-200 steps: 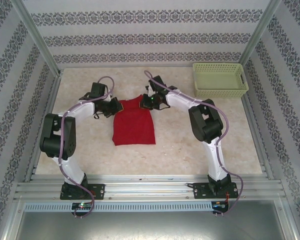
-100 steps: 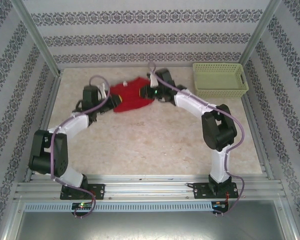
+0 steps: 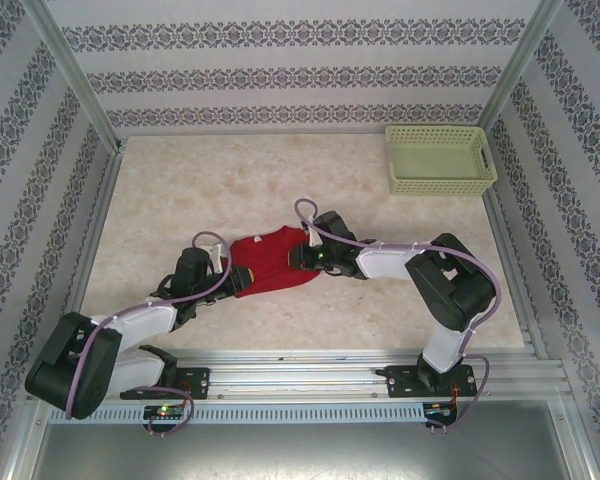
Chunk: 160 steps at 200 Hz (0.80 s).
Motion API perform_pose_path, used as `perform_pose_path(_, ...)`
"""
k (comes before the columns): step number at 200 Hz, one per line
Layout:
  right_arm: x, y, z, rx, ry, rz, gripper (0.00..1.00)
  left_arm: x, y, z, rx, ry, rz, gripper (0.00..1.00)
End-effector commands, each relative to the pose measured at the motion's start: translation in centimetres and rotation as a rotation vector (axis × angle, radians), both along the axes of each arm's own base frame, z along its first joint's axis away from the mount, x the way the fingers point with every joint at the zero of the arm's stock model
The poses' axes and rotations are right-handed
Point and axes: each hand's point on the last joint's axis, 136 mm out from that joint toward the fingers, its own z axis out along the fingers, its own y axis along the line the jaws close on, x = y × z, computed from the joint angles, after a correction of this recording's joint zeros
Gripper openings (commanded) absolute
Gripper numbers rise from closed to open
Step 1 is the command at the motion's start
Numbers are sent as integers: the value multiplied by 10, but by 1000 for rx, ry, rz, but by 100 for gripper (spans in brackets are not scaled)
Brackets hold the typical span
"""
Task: Fold the inside-out t-shirt
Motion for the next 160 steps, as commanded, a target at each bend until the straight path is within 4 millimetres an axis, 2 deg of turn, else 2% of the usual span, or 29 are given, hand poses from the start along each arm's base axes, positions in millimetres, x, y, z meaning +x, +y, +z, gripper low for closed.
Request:
perform_pose_path(1, -1, -15, -4, -24, 16, -86, 33, -13, 11, -11, 70, 70, 25, 29)
perform_pose_path(19, -8, -24, 2, -56, 20, -91, 47, -18, 22, -5, 110, 72, 60, 42)
perform_pose_path(33, -11, -34, 11, -106, 6, -93, 57, -23, 40, -3, 166, 83, 140, 58)
perform_pose_path(44, -11, -44, 19, -151, -12, -104, 62, -25, 55, 0, 218, 81, 189, 65)
perform_pose_path(54, -7, -52, 26, -173, -26, -116, 66, -22, 65, 8, 254, 60, 219, 71)
perform_pose_path(75, 11, -59, 38, -162, -26, -144, 70, -1, 69, 25, 242, 30, 242, 80)
perform_pose_path(92, 31, -56, 39, -154, -3, -156, 71, 18, 71, 20, 227, 90, 253, 82)
perform_pose_path(116, 57, -47, 32, -178, 45, -166, 72, 46, 65, 7, 199, 176, 248, 83)
perform_pose_path(136, 71, -38, 23, -192, 77, -172, 72, 67, 58, 1, 175, 199, 243, 78)
perform_pose_path(160, 76, -26, 16, -181, 113, -159, 72, 82, 46, -4, 137, 221, 215, 67)
